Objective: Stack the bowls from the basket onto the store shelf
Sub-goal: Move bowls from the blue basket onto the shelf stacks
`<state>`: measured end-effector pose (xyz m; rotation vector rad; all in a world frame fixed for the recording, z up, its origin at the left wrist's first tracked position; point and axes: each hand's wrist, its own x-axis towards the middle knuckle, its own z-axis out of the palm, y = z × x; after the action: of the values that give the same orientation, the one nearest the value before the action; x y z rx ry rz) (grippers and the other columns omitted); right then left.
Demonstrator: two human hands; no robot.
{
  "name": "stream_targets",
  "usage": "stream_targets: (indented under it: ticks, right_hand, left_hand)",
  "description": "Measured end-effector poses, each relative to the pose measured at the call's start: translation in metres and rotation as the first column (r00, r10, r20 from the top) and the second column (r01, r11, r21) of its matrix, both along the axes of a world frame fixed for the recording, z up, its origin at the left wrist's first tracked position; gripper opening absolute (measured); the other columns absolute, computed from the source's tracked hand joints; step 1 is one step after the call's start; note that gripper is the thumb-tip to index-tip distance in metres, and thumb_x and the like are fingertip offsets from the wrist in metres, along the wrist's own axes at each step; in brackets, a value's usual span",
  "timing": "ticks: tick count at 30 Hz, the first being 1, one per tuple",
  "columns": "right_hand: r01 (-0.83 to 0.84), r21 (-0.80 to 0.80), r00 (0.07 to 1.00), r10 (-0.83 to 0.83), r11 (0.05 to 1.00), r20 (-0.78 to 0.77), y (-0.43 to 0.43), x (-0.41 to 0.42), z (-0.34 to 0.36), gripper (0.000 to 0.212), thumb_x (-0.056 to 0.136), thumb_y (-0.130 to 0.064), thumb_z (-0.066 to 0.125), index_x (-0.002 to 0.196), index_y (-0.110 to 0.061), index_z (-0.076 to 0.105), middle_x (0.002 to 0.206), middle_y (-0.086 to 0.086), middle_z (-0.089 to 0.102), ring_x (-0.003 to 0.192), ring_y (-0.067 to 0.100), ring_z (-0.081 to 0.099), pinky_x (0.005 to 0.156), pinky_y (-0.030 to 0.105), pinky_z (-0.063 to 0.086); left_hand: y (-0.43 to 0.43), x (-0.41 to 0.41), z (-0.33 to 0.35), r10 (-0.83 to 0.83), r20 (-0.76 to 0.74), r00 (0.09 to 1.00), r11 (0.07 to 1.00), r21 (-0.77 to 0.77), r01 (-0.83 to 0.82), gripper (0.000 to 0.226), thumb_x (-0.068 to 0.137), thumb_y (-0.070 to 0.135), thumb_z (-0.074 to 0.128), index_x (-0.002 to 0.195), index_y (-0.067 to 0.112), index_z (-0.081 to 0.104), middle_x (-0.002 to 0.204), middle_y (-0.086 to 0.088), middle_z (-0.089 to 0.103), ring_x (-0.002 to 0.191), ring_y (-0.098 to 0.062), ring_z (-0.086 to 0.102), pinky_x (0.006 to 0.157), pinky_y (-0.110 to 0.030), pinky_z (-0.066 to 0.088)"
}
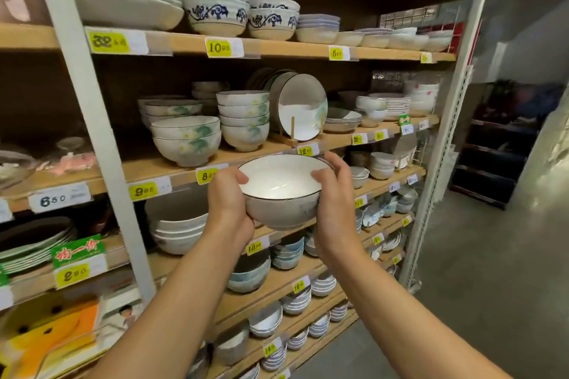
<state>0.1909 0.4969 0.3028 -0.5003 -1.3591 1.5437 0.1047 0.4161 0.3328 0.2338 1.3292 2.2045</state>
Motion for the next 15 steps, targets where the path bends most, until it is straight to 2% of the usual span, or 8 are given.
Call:
stream_targets:
  ticks: [3, 6, 9, 11, 13, 15]
  right_hand:
    - [-0.016, 0.046, 1.000, 0.016, 0.999, 0.007, 0.029, 0.003, 0.000, 0.046, 0.072, -0.039, 0.051, 0.118, -0.043, 0.050, 0.110, -0.016, 0.058, 0.099, 0.003, 0.058, 0.073, 0.024, 0.048]
    - [-0.019, 0.050, 1.000, 0.019, 0.999, 0.003, 0.055, -0.002, 0.003, 0.048, 0.073, -0.038, 0.048, 0.121, -0.039, 0.052, 0.109, -0.021, 0.057, 0.093, -0.008, 0.056, 0.067, 0.016, 0.047]
    - [-0.013, 0.025, 1.000, 0.013, 1.000, -0.003, 0.076, -0.013, 0.007, 0.049, 0.073, -0.038, 0.045, 0.122, -0.036, 0.053, 0.113, -0.018, 0.055, 0.102, 0.001, 0.053, 0.074, 0.024, 0.046]
    - [-0.021, 0.003, 1.000, 0.021, 1.000, -0.010, 0.087, -0.024, 0.009, 0.052, 0.073, -0.038, 0.043, 0.124, -0.035, 0.053, 0.112, -0.019, 0.052, 0.101, 0.002, 0.052, 0.071, 0.023, 0.044]
    - [-0.024, -0.010, 1.000, 0.023, 1.000, -0.019, 0.098, -0.036, 0.009, 0.053, 0.073, -0.037, 0.042, 0.125, -0.034, 0.054, 0.112, -0.017, 0.053, 0.099, 0.002, 0.053, 0.070, 0.023, 0.043]
    - [-0.024, -0.003, 1.000, 0.024, 1.000, -0.020, 0.108, -0.048, 0.009, 0.053, 0.073, -0.036, 0.041, 0.124, -0.034, 0.055, 0.109, -0.019, 0.054, 0.096, -0.001, 0.053, 0.069, 0.022, 0.042]
  left_hand:
    - [0.030, 0.007, 0.005, 0.010, 0.010, 1.000, 1.000, 0.018, -0.010, 0.037, 0.073, 0.010, 0.039, 0.100, 0.007, 0.063, 0.097, -0.014, 0.069, 0.083, -0.033, 0.064, 0.069, -0.037, 0.054]
    - [0.053, 0.008, 0.009, 0.050, 0.017, 0.999, 0.999, 0.012, -0.050, 0.040, 0.074, 0.009, 0.039, 0.106, 0.005, 0.061, 0.101, -0.016, 0.068, 0.082, -0.033, 0.062, 0.070, -0.034, 0.051]
    - [0.070, 0.000, 0.012, 0.097, 0.007, 0.995, 0.995, -0.009, -0.097, 0.043, 0.074, 0.008, 0.040, 0.111, 0.004, 0.060, 0.109, -0.017, 0.067, 0.089, -0.033, 0.062, 0.080, -0.040, 0.052]
    - [0.080, -0.008, 0.013, 0.102, -0.024, 0.994, 0.995, -0.019, -0.103, 0.044, 0.073, 0.008, 0.040, 0.111, 0.003, 0.061, 0.110, -0.017, 0.067, 0.094, -0.034, 0.063, 0.083, -0.041, 0.053]
    - [0.088, -0.017, 0.014, 0.093, -0.047, 0.995, 0.995, -0.023, -0.094, 0.051, 0.072, 0.008, 0.039, 0.118, 0.002, 0.061, 0.111, -0.016, 0.068, 0.100, -0.035, 0.063, 0.083, -0.042, 0.053]
    - [0.098, -0.030, 0.014, 0.097, -0.060, 0.994, 0.995, -0.017, -0.098, 0.052, 0.072, 0.008, 0.039, 0.119, 0.004, 0.061, 0.107, -0.014, 0.069, 0.097, -0.034, 0.064, 0.077, -0.039, 0.055]
